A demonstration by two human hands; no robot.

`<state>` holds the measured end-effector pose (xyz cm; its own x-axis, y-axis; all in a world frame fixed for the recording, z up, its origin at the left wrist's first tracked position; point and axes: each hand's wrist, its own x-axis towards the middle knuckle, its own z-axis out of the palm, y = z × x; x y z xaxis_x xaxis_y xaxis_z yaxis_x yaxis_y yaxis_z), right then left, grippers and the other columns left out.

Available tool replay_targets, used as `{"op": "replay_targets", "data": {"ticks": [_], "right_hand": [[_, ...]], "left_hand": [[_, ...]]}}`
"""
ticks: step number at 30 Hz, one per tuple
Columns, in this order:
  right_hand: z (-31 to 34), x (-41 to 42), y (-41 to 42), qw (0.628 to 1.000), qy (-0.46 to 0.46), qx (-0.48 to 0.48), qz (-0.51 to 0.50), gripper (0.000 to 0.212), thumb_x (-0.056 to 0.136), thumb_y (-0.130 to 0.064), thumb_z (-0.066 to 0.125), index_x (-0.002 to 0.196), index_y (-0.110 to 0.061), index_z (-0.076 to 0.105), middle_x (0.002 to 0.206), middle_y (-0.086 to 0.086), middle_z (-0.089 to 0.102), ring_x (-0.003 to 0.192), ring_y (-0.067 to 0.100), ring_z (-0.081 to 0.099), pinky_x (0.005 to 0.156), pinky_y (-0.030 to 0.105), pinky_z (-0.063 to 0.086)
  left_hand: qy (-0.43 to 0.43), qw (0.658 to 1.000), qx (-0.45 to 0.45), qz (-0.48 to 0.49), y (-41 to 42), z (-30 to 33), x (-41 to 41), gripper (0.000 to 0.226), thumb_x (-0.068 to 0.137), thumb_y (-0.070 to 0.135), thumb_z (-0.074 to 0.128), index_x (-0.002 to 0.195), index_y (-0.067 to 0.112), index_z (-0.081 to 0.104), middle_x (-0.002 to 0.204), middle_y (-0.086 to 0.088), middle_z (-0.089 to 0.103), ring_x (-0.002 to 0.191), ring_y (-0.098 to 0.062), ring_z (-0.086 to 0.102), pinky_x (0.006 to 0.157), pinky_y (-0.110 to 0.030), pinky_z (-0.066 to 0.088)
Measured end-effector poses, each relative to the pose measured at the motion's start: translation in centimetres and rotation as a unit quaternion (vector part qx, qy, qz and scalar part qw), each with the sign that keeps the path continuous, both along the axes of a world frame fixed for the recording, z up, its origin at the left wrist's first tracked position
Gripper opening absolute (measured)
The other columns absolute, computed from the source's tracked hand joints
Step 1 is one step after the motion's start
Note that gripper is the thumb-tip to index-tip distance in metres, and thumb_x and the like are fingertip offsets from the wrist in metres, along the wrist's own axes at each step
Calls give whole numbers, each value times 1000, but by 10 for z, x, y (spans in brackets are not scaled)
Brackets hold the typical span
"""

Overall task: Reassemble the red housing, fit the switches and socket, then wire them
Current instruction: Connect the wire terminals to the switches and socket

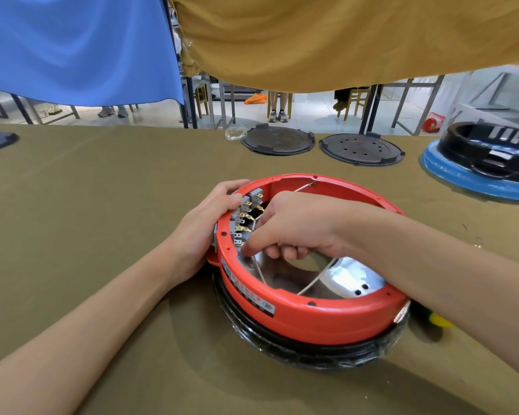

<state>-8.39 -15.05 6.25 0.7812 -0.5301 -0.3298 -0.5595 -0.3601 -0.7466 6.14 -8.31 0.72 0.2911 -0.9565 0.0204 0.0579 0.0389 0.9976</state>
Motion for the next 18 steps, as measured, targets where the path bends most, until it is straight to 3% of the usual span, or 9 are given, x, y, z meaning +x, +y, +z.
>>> {"op": "replay_targets", "data": {"ticks": [3, 6, 11, 18], "right_hand": [[2, -1, -2, 1000, 6, 24, -2, 8, 84, -9, 70, 80, -5, 64, 48, -2, 51, 35, 7, 38, 35, 16, 26], [2, -2, -4, 999, 6, 48, -4, 15, 87, -6, 67, 72, -6, 61, 45, -3, 49, 33, 5, 38, 33, 14, 25], [1, -2, -3, 998, -5, 64, -20, 23, 87, -4, 66, 66, -7, 58, 44, -3, 48, 33, 6, 36, 33, 15, 24], [-2, -1, 0, 999, -11, 39, -23, 15, 87, -6, 65, 73, -7, 59, 48, -1, 48, 34, 6, 34, 35, 16, 23]], "left_hand": [[-1, 1000, -1, -7, 0, 0, 1, 34, 95, 25, 51, 128, 20, 58, 122, -14, 68, 100, -27, 67, 94, -44, 50], [1, 1000, 3, -7, 0, 0, 1, 47, 83, 31, 54, 128, 20, 57, 122, -14, 68, 102, -28, 65, 99, -48, 47], [-5, 1000, 1, -3, -1, -1, 2, 32, 99, 20, 45, 128, 21, 57, 123, -14, 68, 103, -29, 65, 104, -53, 43], [-6, 1000, -2, -5, -1, -1, 2, 32, 99, 21, 46, 130, 20, 56, 125, -15, 67, 103, -28, 64, 100, -47, 46]]}}
